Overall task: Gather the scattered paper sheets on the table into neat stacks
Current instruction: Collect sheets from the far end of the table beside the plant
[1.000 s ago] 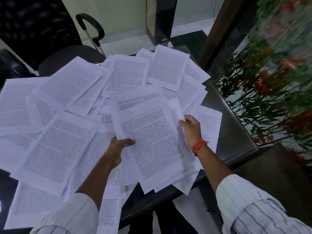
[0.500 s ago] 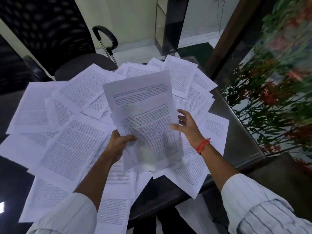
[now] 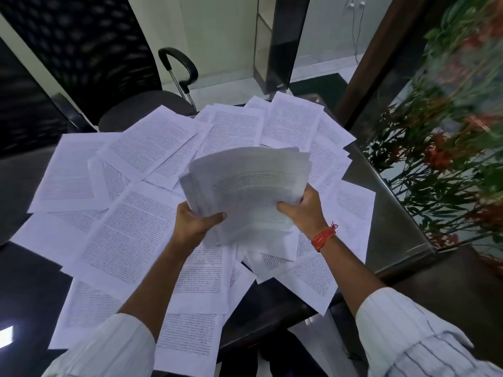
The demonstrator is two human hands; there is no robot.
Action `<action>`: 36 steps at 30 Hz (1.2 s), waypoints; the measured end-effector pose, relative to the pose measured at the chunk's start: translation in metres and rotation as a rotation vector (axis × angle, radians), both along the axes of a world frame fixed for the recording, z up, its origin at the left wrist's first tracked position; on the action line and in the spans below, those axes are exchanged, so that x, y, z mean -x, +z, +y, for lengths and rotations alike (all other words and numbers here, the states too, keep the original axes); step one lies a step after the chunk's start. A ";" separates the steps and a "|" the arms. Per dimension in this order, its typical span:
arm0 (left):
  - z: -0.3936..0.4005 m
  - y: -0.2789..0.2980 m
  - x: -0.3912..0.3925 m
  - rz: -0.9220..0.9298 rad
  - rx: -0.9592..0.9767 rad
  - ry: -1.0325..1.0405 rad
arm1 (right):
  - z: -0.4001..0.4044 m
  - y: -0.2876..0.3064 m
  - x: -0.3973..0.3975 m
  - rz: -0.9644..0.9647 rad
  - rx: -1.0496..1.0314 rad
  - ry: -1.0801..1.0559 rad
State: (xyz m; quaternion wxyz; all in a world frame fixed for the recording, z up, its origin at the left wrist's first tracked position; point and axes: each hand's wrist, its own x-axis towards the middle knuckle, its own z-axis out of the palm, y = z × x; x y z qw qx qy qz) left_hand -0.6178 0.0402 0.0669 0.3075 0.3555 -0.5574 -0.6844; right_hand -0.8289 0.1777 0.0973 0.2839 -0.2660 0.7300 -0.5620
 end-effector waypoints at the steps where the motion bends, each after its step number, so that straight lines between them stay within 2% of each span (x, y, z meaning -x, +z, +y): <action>1: 0.001 0.002 0.000 0.002 0.007 0.013 | -0.001 0.000 0.000 -0.002 -0.001 0.004; 7: 0.005 0.024 0.010 0.047 0.097 0.095 | -0.001 0.015 0.001 0.040 0.065 0.030; 11: 0.009 0.026 0.013 0.099 0.117 0.070 | 0.005 0.012 0.002 0.078 0.104 -0.032; 17: 0.025 0.015 0.033 0.021 -0.015 0.125 | 0.001 -0.003 -0.001 -0.052 0.060 -0.059; 23: 0.018 0.028 0.036 0.054 0.021 0.179 | 0.006 0.012 0.018 0.055 0.148 -0.043; 29: 0.027 0.009 0.036 -0.177 -0.069 0.127 | 0.012 -0.018 0.023 -0.051 -0.070 0.057; 36: 0.029 0.016 0.041 -0.224 -0.031 0.210 | 0.008 -0.022 0.021 -0.054 0.008 0.013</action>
